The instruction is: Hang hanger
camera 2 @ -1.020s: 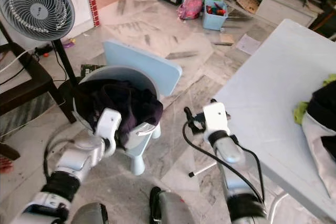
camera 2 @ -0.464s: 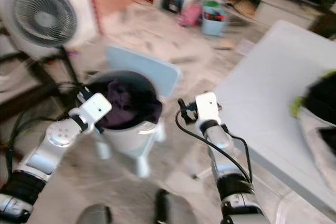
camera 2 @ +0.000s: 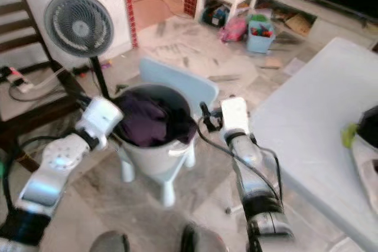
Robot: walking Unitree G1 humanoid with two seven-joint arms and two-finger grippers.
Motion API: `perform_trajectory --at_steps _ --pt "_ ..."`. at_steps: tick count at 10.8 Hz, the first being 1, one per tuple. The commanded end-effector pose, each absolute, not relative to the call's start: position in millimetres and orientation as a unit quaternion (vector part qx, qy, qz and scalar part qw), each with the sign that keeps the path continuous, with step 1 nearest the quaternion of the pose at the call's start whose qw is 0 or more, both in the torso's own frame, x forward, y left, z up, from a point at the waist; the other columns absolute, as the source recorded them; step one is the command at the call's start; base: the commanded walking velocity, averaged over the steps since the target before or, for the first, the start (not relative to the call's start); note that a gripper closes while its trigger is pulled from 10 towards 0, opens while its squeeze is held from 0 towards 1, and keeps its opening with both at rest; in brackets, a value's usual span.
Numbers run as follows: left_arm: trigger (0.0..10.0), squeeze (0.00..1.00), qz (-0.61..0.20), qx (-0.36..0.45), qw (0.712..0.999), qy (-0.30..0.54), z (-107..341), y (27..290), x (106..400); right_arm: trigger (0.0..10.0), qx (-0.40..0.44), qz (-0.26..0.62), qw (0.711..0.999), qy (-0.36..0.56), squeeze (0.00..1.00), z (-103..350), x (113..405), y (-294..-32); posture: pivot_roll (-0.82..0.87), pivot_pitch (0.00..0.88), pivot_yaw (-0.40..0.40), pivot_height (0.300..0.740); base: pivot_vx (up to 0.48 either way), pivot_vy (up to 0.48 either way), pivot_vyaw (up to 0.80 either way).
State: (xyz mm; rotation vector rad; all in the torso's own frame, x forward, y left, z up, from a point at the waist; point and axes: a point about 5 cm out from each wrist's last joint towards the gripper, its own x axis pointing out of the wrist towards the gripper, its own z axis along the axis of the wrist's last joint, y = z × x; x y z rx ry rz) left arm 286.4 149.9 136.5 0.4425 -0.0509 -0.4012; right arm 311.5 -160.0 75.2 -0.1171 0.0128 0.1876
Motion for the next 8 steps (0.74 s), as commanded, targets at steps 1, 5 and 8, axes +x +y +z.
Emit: perform_trajectory --at_steps 1,5,8 --pt "0.0 0.00 -0.155 0.221 0.961 -0.065 147.5 157.1 282.0 10.0 -0.038 0.070 0.997 -0.017 0.00 84.3 310.7 -164.8 0.07 0.000 -0.088 0.740 0.000 0.000 0.00" --pt "10.0 0.00 -0.169 0.153 0.973 0.022 109.8 150.9 254.0 10.0 -0.017 0.079 0.996 -0.024 0.00 83.7 293.3 -151.7 0.01 0.026 -0.063 0.740 0.000 0.000 0.00" --pt "10.0 0.00 -0.142 0.076 0.987 0.017 108.2 141.0 252.9 10.0 -0.010 0.048 0.999 -0.008 0.00 80.8 284.3 -163.2 0.01 0.066 -0.074 0.740 0.000 0.000 0.00"
